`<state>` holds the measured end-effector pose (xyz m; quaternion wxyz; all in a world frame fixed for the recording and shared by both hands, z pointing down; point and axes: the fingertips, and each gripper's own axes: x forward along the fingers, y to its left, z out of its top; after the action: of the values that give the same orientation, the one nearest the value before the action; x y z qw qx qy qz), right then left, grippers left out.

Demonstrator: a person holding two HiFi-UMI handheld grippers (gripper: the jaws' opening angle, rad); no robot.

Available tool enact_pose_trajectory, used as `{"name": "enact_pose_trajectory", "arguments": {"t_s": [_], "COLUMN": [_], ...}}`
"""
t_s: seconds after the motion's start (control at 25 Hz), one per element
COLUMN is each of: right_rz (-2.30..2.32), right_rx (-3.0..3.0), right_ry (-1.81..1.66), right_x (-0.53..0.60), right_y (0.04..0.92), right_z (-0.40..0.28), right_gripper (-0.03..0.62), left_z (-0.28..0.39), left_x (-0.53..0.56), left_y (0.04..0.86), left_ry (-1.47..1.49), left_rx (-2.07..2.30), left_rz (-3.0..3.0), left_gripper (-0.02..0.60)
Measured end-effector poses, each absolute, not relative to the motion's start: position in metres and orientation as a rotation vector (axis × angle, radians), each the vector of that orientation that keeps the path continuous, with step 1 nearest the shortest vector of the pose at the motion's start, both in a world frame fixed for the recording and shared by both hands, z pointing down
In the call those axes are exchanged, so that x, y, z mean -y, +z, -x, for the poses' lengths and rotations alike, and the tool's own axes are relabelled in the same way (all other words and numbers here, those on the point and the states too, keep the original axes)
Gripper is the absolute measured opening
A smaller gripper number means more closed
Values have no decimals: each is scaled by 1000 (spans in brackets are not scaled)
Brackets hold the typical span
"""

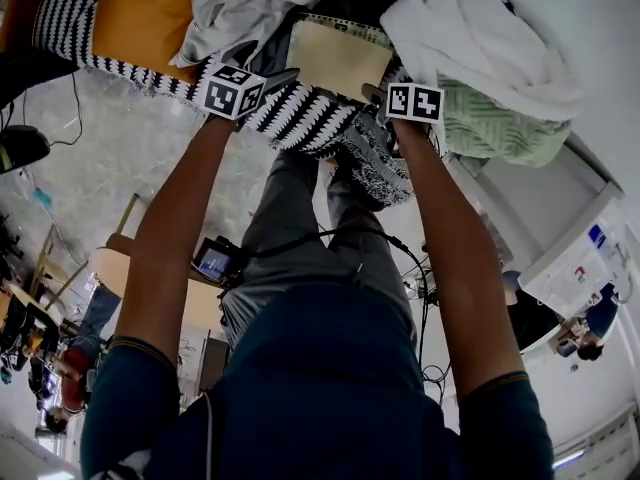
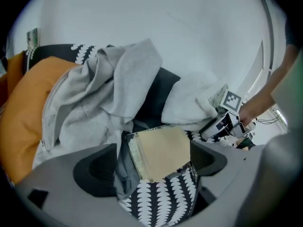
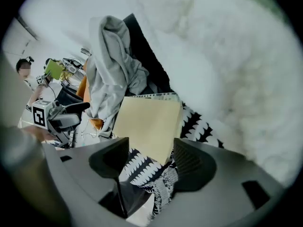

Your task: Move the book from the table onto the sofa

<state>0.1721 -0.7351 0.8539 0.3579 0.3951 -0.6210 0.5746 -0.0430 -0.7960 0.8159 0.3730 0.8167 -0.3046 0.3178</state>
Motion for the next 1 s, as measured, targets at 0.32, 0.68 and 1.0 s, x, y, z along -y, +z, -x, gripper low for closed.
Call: {"name": "enact_pose_trajectory", "arguments": {"t_s": [0.32,0.68,1.0], "right_rz": [-1052,-976,-1048], "right_rx": [2029,2676,2887], "right_ry": [1310,776,443], "right_x": [759,761,713], "right_y": [730,485,334], "right_z": [-152,-125,-160], "right_gripper": [14,12,12], "left_z": [41,43,43], "left_x": [801,769,717], "left_y": [684,495,380], "left_ry": [635,366,248], "left_rx": [914,1132,1276], "left_rz": [-2298,-2510,-2623], "left_gripper": [6,5,5]}}
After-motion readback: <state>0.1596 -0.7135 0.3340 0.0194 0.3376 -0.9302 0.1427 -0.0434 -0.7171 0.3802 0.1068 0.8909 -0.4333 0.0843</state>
